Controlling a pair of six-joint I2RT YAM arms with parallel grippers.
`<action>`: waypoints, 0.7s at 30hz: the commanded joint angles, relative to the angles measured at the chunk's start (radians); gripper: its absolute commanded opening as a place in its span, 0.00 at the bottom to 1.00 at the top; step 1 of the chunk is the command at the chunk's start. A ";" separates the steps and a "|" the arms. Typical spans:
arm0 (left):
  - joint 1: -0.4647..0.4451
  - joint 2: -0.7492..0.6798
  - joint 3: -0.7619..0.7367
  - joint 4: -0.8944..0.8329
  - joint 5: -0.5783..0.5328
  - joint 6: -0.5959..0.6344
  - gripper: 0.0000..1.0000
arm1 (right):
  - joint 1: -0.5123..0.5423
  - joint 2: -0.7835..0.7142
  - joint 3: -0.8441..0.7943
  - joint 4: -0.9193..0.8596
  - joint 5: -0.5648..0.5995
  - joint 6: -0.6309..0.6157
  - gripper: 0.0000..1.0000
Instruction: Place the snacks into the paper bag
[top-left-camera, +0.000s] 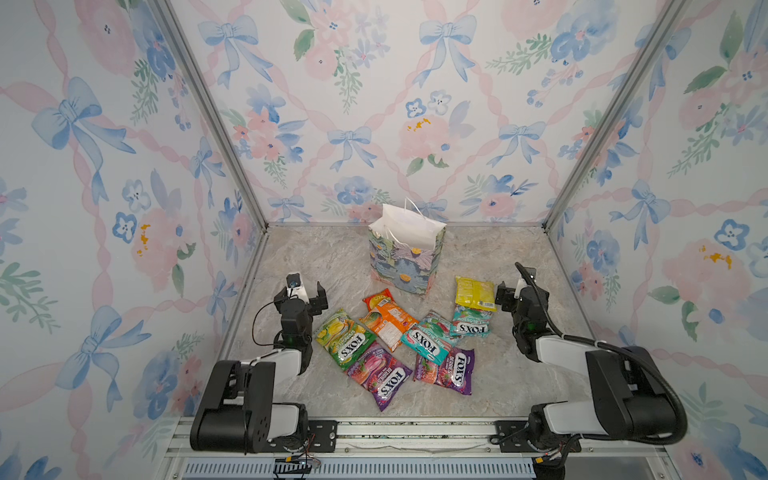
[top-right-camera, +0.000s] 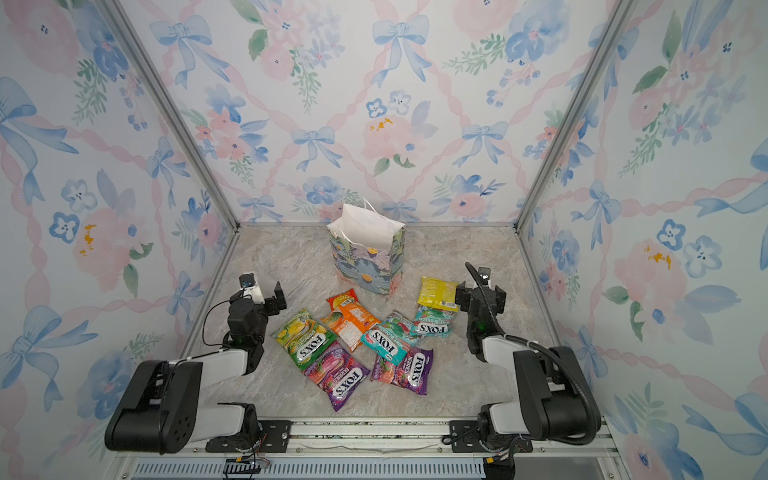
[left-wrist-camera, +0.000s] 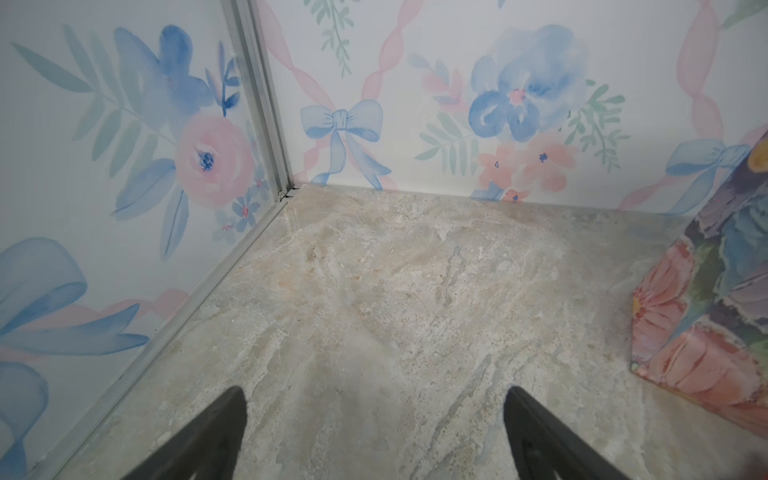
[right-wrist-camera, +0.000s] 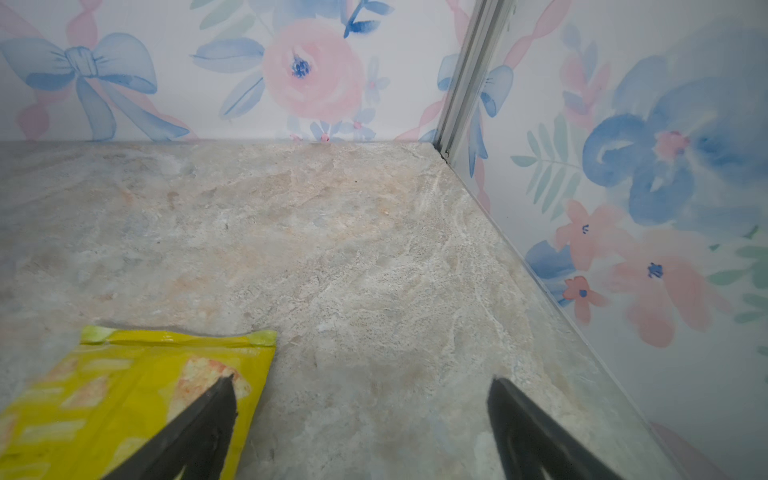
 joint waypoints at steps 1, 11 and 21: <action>-0.004 -0.152 0.079 -0.281 -0.054 -0.157 0.98 | 0.003 -0.128 0.163 -0.333 0.041 0.199 0.97; 0.068 -0.324 0.335 -0.663 0.051 -0.334 0.88 | -0.073 -0.104 0.329 -0.633 -0.203 0.403 0.97; 0.072 0.039 0.905 -0.970 0.465 -0.222 0.82 | -0.014 -0.020 0.511 -0.905 -0.405 0.403 0.97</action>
